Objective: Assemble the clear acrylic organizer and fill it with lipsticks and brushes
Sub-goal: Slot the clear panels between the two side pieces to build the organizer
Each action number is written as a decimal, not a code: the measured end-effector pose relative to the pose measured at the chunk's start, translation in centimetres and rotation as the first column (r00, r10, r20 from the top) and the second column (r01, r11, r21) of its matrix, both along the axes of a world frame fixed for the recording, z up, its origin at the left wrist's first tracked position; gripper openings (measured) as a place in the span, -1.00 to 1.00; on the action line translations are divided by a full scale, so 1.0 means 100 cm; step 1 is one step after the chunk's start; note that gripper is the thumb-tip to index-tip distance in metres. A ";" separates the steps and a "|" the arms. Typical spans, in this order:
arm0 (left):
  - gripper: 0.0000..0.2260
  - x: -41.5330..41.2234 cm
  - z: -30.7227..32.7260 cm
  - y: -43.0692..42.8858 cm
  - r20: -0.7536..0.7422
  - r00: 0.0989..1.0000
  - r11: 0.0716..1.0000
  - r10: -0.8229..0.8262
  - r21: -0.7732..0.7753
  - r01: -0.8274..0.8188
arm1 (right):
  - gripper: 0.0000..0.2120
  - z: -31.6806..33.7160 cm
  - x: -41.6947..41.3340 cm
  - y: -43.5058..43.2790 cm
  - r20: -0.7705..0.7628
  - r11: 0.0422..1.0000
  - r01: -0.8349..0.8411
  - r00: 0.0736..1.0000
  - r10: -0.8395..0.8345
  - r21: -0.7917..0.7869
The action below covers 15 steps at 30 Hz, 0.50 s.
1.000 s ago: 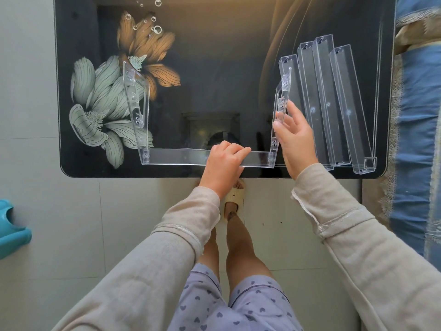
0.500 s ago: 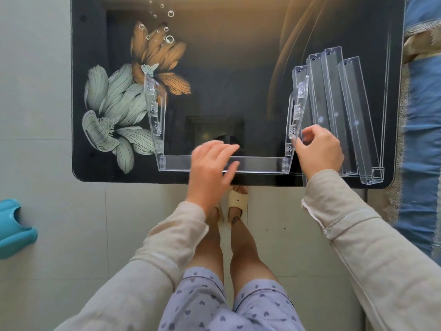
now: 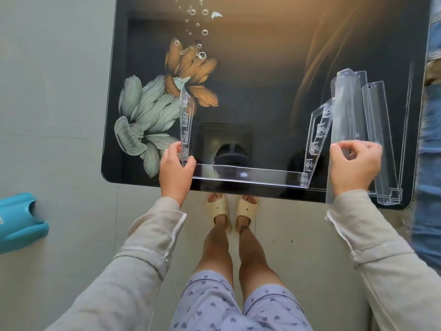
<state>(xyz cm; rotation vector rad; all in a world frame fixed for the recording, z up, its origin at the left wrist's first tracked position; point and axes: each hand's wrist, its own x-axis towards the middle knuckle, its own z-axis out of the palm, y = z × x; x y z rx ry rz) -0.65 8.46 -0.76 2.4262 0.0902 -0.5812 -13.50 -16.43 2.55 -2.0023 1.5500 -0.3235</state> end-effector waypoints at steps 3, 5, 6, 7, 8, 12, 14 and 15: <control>-0.82 -0.001 -0.003 0.000 -0.069 0.998 0.999 0.005 0.039 -0.003 | -0.85 0.019 -0.007 0.010 0.136 0.991 -0.077 0.986 0.092 -0.114; -0.84 -0.003 -0.003 0.001 -0.079 0.997 0.999 0.026 0.024 -0.024 | -0.86 0.031 -0.010 0.019 0.200 0.969 -0.177 0.957 0.210 -0.170; -0.82 -0.003 -0.002 0.002 -0.080 0.996 1.000 0.027 0.011 -0.026 | -0.87 0.035 -0.010 0.025 0.222 0.951 -0.239 0.934 0.280 -0.195; -0.78 -0.003 -0.002 0.004 -0.079 0.997 1.000 0.025 0.000 -0.025 | -0.88 0.038 -0.009 0.031 0.230 0.924 -0.313 0.904 0.361 -0.220; -0.75 -0.003 -0.002 0.006 -0.079 0.997 1.000 0.023 -0.010 -0.024 | -0.89 0.039 -0.008 0.038 0.218 0.886 -0.399 0.867 0.449 -0.237; -0.75 -0.002 -0.002 0.016 -0.085 0.996 0.999 0.030 -0.033 -0.033 | -0.99 0.034 0.006 0.070 0.095 0.691 -0.714 0.685 0.722 -0.113; -0.75 -0.002 -0.001 0.019 -0.099 0.995 0.998 0.032 -0.048 -0.037 | -0.98 0.027 0.014 0.082 0.032 0.615 -0.788 0.614 0.788 -0.018; -0.75 -0.001 -0.001 0.020 -0.105 0.994 0.998 0.028 -0.056 -0.034 | -0.94 0.024 0.017 0.087 0.002 0.585 -0.811 0.585 0.811 0.006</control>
